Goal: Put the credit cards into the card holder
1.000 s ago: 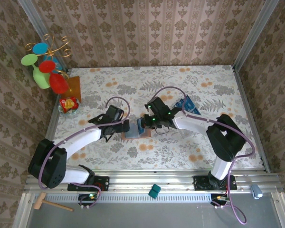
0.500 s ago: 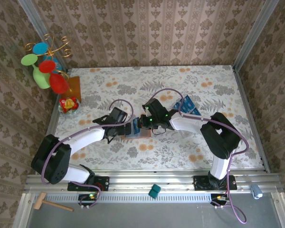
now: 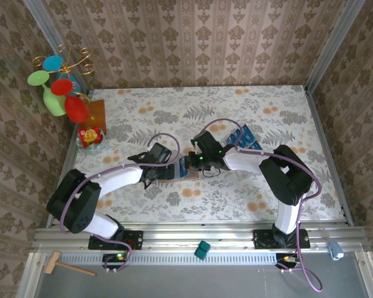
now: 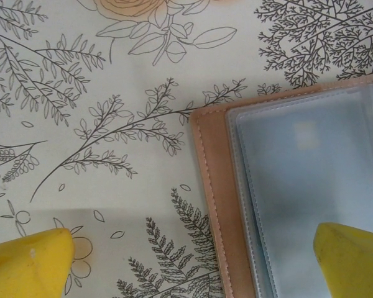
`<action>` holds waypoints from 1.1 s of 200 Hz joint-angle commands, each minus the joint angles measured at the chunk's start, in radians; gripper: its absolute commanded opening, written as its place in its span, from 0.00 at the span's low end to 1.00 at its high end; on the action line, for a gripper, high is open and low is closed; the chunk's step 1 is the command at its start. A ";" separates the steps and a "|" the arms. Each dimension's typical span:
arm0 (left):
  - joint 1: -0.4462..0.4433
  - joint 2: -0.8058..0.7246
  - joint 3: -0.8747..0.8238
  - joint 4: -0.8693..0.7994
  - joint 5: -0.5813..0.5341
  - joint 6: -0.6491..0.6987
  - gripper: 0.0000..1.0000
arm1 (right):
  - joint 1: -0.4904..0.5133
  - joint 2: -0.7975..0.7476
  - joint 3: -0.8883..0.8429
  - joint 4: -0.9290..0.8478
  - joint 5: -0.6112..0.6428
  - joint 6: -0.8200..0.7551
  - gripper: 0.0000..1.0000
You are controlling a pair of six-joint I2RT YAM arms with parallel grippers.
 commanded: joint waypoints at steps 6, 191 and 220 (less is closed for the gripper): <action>-0.007 0.016 0.005 0.013 -0.025 -0.011 1.00 | -0.010 0.014 -0.019 0.031 -0.011 0.007 0.00; 0.011 -0.025 -0.103 0.011 -0.057 -0.040 1.00 | -0.086 0.018 -0.135 0.123 -0.071 0.041 0.00; 0.011 -0.042 -0.116 0.006 -0.057 -0.050 1.00 | -0.091 0.019 -0.142 0.161 -0.107 0.052 0.00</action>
